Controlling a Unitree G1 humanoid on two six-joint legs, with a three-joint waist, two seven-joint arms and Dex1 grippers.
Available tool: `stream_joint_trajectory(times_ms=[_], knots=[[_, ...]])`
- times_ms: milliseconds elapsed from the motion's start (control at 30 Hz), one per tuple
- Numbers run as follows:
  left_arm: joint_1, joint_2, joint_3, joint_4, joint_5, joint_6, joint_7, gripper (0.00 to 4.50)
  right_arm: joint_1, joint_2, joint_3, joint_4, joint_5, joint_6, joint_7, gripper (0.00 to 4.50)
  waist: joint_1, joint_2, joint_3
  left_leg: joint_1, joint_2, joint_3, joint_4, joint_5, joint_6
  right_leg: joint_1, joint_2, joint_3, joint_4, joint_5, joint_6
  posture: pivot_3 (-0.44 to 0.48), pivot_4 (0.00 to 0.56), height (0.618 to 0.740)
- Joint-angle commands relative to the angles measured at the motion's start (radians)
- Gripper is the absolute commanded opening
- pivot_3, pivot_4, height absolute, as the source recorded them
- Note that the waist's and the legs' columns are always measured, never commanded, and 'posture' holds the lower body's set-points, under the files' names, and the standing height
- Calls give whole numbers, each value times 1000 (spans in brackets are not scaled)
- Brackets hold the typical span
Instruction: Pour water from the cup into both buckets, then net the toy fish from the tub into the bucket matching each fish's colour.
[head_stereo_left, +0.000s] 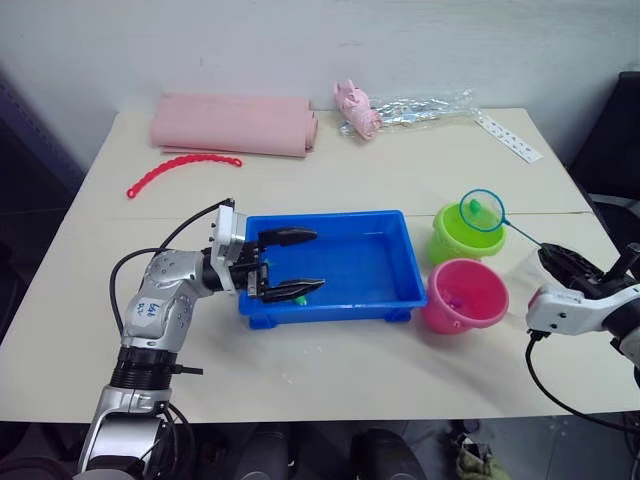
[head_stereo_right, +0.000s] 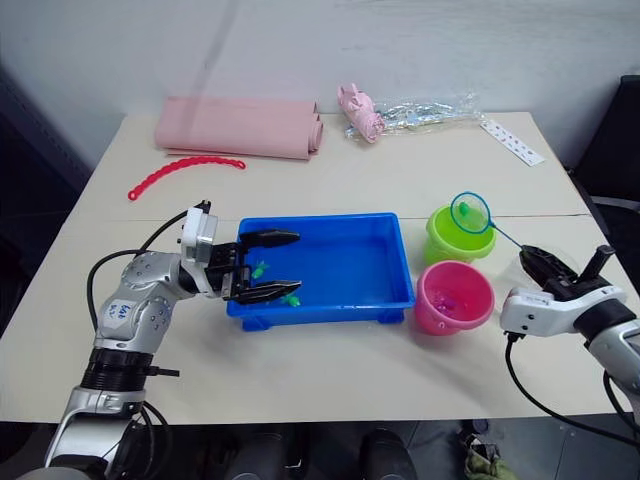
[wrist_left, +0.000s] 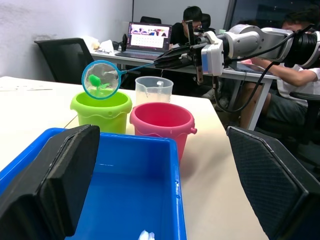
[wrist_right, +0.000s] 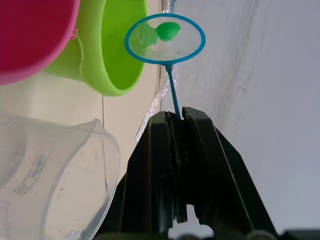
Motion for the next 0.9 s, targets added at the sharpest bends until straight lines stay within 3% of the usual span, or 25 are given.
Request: stream_joint_trajectory(times_ms=[33, 300, 433, 600, 733, 900], knots=[[-6, -1, 9, -4, 9, -42, 5, 4447, 25, -27, -39, 19, -90, -32, -94, 0, 0, 0, 0, 0, 0, 0, 0, 0, 0, 0, 0, 0, 0, 0, 0, 0, 150, 740], [14, 27, 35, 17, 13, -65, 2, 4447, -27, -19, -33, 42, -9, -43, -116, 0, -7, 0, 0, 1, 0, 0, 0, 0, -1, 0, 0, 0, 1, 0, 0, 0, 150, 740], [30, 62, 71, 17, -12, -48, -2, 4447, -78, 13, -34, 13, 237, 23, 8, 0, -5, 0, 0, 1, 0, 0, 0, 0, 0, 0, 0, 0, 1, 0, 0, 0, 150, 740], [84, 178, 136, 56, -5, -63, -54, 4447, -186, -7, 13, -53, 614, 192, 256, 0, -10, 0, 0, 1, 1, 0, 0, 0, 0, 0, 1, 0, 2, 0, 0, 0, 150, 740], [149, 267, 198, 88, 0, -79, -79, 4447, -365, -10, 173, -118, 858, 428, 453, 0, -9, 0, 0, 1, 1, 0, 0, 0, 0, 0, 0, 0, 2, 0, 0, 0, 150, 740], [241, 317, 261, 94, 15, -119, -59, 4447, -533, -9, 428, -186, 907, 680, 603, 0, -6, 0, 0, 1, 2, -2, 0, 0, 1, -1, 0, 0, 2, 0, 0, 0, 150, 740]])
